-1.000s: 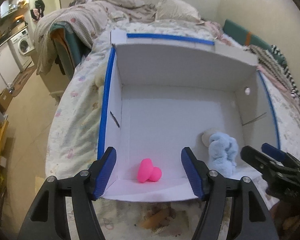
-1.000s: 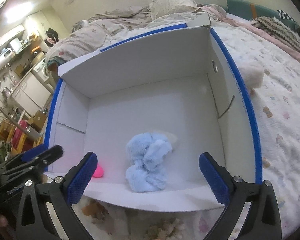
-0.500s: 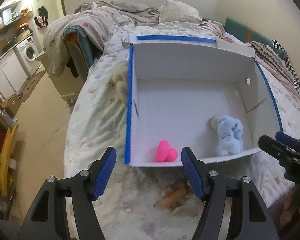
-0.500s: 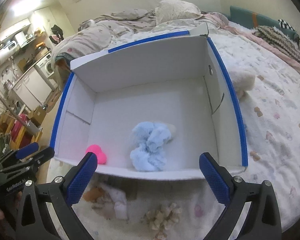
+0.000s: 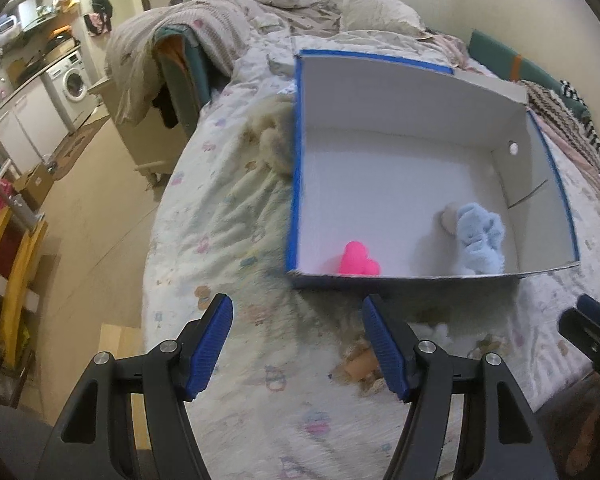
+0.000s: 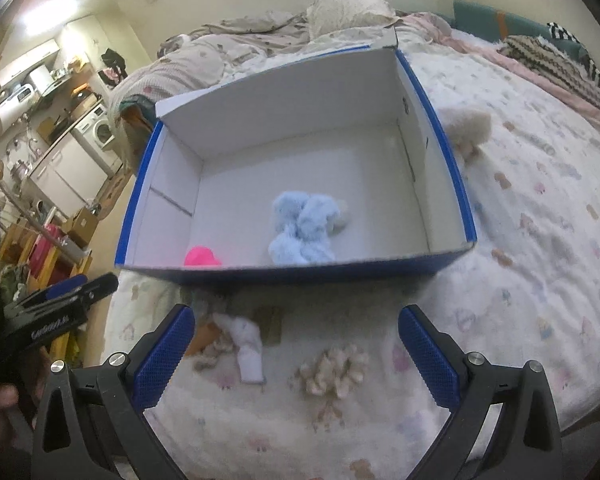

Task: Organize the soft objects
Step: 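Open both tools to drop the heart and plush into the box, then grasp the tan foam piece with the left tool while the right tool grasps the beige cloth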

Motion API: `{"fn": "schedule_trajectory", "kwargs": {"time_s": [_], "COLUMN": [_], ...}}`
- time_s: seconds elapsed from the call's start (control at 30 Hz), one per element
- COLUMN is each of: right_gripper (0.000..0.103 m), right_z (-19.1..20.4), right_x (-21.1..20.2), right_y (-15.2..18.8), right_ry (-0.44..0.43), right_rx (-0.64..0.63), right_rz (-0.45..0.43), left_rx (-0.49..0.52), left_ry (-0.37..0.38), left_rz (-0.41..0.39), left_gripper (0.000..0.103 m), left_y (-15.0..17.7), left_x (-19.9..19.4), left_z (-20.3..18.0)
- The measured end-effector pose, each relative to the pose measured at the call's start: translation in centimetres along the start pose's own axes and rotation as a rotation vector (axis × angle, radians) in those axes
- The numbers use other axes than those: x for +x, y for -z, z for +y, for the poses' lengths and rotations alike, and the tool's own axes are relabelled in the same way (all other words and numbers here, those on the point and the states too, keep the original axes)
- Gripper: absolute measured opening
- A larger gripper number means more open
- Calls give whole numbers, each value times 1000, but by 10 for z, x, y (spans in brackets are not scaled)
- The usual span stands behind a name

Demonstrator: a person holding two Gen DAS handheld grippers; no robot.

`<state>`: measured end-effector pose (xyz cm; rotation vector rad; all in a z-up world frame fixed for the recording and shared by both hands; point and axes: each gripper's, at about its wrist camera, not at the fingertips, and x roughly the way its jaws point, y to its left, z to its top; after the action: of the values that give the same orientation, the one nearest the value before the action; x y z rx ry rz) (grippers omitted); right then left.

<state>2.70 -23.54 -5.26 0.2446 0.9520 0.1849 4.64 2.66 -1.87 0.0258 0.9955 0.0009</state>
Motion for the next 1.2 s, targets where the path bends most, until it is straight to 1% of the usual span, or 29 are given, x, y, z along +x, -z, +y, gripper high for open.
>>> {"fn": "schedule_trajectory", "kwargs": {"time_s": [0.1, 0.2, 0.3, 0.4, 0.5, 0.53, 0.63, 0.73, 0.8, 0.9, 0.93, 0.97, 1.0, 1.03, 1.07, 1.1, 1.17, 1.2], "right_gripper": [103, 103, 103, 103, 103, 101, 91, 88, 84, 72, 62, 47, 40, 30, 22, 22, 18, 18], "right_z": [-5, -19, -38, -50, -50, -48, -40, -29, -25, -20, -18, -17, -14, -13, -10, -7, -6, -6], "right_x": [4, 15, 32, 49, 66, 70, 79, 88, 93, 103, 106, 108, 111, 113, 113, 113, 111, 110], "right_y": [4, 6, 12, 18, 26, 27, 30, 32, 31, 33, 33, 33, 34, 33, 32, 31, 28, 27], "right_ry": [-1, -10, -9, 10, 14, 12, 17, 29, 42, 51, 57, 63, 66, 63, 64, 65, 47, 36], "right_rx": [20, 114, 229, 289, 290, 282, 246, 213, 192, 164, 154, 142, 133, 125, 111, 101, 106, 112], "right_rz": [50, 134, 223, 297, 364, 377, 398, 414, 422, 447, 455, 463, 469, 470, 463, 455, 436, 433], "left_rx": [-22, -49, -76, -121, -147, -152, -161, -155, -154, -156, -153, -147, -140, -132, -127, -128, -132, -134], "left_ry": [-20, -19, -41, -36, -44, -46, -36, -30, -13, 43, 67, 88, 107, 125, 148, 168, 201, 212], "left_rz": [20, 49, 74, 110, 137, 148, 179, 205, 233, 278, 298, 314, 328, 339, 350, 358, 373, 382], "left_gripper": [65, 65, 65, 64, 65, 65, 65, 64, 65, 64, 64, 64, 63, 62, 57, 52, 46, 45], "left_y": [5, 7, 9, 11, 12, 13, 14, 15, 16, 18, 19, 20, 21, 22, 22, 22, 21, 20], "left_x": [5, 11, 17, 24, 30, 33, 41, 48, 57, 68, 72, 76, 80, 83, 86, 88, 93, 97], "left_z": [9, 17, 28, 39, 46, 47, 46, 44, 41, 35, 30, 26, 22, 16, 10, 6, -2, -5]}}
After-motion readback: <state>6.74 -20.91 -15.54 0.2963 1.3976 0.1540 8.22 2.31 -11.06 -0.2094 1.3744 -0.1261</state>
